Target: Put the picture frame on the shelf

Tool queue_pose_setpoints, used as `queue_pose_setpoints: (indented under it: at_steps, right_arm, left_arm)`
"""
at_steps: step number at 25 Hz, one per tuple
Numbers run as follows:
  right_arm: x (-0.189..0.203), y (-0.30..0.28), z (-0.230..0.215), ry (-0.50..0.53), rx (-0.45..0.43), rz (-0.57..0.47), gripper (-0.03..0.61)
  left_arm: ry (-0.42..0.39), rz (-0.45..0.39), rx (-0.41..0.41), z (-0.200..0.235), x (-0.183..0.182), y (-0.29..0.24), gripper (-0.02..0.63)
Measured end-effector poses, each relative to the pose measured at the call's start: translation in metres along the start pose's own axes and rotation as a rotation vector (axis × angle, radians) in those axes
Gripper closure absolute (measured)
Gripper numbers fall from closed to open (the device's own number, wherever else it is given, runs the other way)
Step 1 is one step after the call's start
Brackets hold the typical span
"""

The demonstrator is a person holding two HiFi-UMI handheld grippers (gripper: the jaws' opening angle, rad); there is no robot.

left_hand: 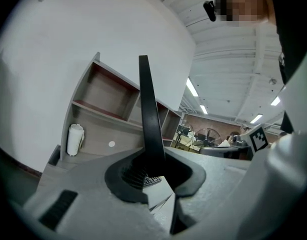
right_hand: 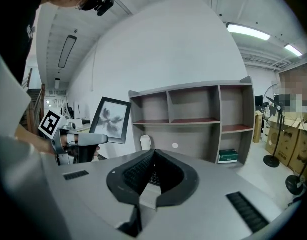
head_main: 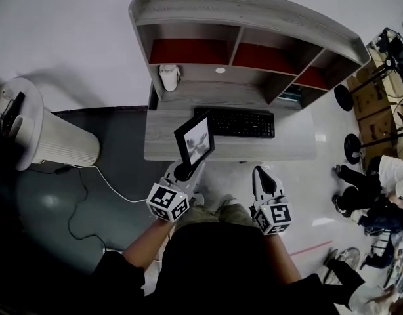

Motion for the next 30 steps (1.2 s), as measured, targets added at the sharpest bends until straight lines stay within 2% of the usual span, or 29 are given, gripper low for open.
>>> queue_pose_setpoints:
  at_steps: [6, 13, 21, 26, 30]
  right_arm:
    - [-0.014, -0.017, -0.018, 0.013, 0.012, -0.031, 0.566]
    - [-0.038, -0.052, -0.064, 0.002, 0.005, -0.108, 0.566]
    - [-0.071, -0.070, -0.133, -0.004, 0.062, -0.153, 0.566]
    - [-0.075, -0.070, -0.172, -0.029, 0.119, -0.153, 0.566]
    - [-0.072, -0.070, -0.193, -0.044, 0.135, -0.158, 0.566]
  left_arm:
    - [-0.031, -0.015, 0.048, -0.001, -0.019, -0.033, 0.535]
    - [-0.091, -0.024, 0.106, -0.016, -0.050, -0.094, 0.535]
    - [-0.139, -0.015, 0.199, -0.046, -0.079, -0.190, 0.535]
    - [-0.198, 0.001, 0.267, -0.066, -0.087, -0.247, 0.535]
    - [-0.207, 0.021, 0.296, -0.076, -0.090, -0.286, 0.535]
Point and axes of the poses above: the fingertips, and each gripper's own axes: y backward along the fingers, z to its left, x out of its underside, the point moved 1 cm from there along y, backward along the fingers, and after that the axes turned 14 degrees about -x, right-handed, at the moved point
